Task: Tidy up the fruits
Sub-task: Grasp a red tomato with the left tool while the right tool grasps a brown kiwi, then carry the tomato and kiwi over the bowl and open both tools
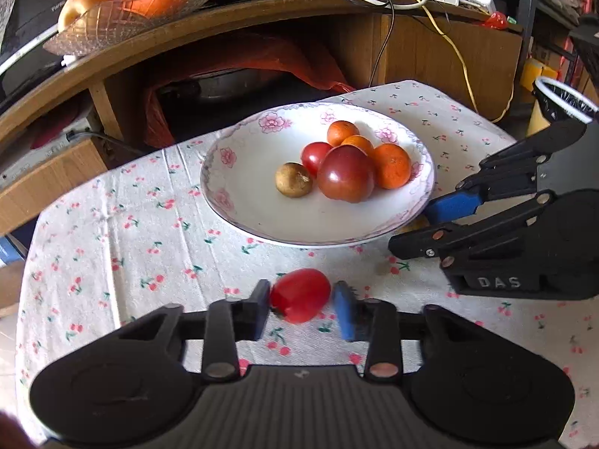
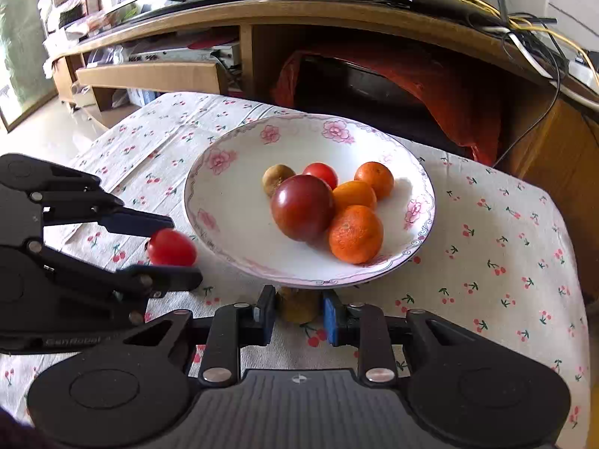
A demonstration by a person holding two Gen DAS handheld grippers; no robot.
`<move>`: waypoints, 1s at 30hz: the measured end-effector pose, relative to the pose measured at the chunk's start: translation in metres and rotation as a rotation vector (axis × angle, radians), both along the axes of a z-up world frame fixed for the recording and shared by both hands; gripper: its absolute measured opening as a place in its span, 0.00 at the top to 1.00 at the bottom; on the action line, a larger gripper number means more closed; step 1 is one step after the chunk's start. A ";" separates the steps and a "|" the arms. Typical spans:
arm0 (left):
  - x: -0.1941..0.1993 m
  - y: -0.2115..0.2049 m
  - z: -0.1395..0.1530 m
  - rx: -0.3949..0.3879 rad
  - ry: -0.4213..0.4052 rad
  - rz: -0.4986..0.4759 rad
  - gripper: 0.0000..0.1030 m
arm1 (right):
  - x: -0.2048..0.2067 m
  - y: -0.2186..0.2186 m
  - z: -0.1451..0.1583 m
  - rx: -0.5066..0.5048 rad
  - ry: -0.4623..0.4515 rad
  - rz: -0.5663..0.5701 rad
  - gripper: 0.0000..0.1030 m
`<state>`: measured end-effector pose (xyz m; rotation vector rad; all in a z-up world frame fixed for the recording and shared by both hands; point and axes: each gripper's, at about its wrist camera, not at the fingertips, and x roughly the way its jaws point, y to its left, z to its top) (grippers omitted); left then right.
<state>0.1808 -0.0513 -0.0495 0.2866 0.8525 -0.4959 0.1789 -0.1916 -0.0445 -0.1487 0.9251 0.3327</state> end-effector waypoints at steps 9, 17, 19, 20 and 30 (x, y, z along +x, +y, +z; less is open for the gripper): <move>-0.029 0.000 0.007 0.008 0.059 -0.022 0.61 | -0.026 -0.006 0.013 0.030 0.042 0.005 0.81; -0.088 -0.010 0.014 0.024 0.070 -0.100 0.60 | -0.091 -0.028 0.018 -0.056 0.096 0.001 0.81; -0.100 -0.014 0.009 0.054 0.065 -0.117 0.60 | -0.104 -0.030 0.016 -0.073 0.104 -0.002 0.80; -0.105 -0.016 0.009 0.065 0.038 -0.122 0.60 | -0.109 -0.031 0.016 -0.073 0.101 -0.004 0.80; -0.115 -0.016 0.010 0.082 0.007 -0.141 0.52 | -0.118 -0.043 0.016 -0.025 0.092 -0.030 0.73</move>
